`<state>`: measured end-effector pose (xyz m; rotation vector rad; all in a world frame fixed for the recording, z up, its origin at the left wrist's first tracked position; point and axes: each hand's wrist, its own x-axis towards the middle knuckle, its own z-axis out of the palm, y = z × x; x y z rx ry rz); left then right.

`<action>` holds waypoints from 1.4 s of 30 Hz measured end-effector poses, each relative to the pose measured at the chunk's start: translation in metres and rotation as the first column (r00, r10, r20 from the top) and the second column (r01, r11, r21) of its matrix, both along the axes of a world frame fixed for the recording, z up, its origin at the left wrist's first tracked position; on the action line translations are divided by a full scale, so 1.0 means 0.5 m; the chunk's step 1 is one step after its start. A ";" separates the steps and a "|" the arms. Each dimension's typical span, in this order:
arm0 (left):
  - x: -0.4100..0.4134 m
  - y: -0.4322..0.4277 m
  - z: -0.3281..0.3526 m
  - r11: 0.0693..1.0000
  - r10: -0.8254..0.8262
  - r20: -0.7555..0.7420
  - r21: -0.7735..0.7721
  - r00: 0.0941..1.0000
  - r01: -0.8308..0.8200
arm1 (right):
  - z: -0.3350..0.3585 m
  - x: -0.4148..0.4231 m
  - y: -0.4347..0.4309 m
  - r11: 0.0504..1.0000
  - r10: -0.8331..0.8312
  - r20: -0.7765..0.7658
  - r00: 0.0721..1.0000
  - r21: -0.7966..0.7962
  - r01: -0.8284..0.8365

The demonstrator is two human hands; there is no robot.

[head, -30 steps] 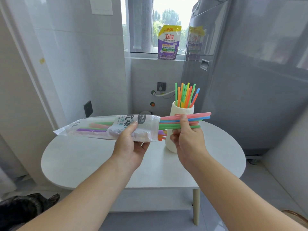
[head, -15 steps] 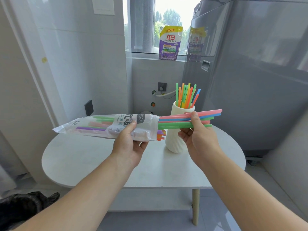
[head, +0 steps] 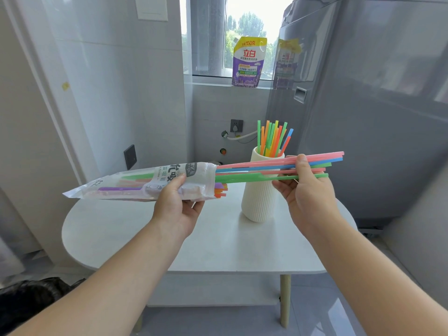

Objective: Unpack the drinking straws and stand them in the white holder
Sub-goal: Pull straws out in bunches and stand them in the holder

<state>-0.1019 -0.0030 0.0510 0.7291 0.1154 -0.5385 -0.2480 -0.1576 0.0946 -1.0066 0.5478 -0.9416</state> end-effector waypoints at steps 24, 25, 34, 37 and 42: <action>0.024 0.012 -0.006 1.000 0.017 0.006 -0.022 1.000 -0.017 | 0.096 -0.106 -0.090 0.914 -0.313 0.073 0.947 -0.247 0.322; 0.022 0.011 -0.006 1.000 0.012 0.007 -0.020 1.000 -0.012 | 0.104 -0.109 -0.089 0.899 -0.333 0.079 0.940 -0.274 0.341; 0.015 0.007 -0.008 1.000 -0.020 0.004 -0.010 1.000 0.020 | 0.141 -0.102 -0.074 0.793 -0.412 0.066 0.909 -0.466 0.393; 0.016 0.006 -0.011 1.000 -0.026 0.011 -0.007 1.000 0.026 | 0.146 -0.089 -0.075 0.774 -0.404 0.009 0.915 -0.530 0.347; 0.018 0.004 -0.014 0.999 -0.035 0.012 0.000 0.999 0.035 | 0.164 -0.066 -0.096 0.750 -0.414 -0.063 0.908 -0.590 0.300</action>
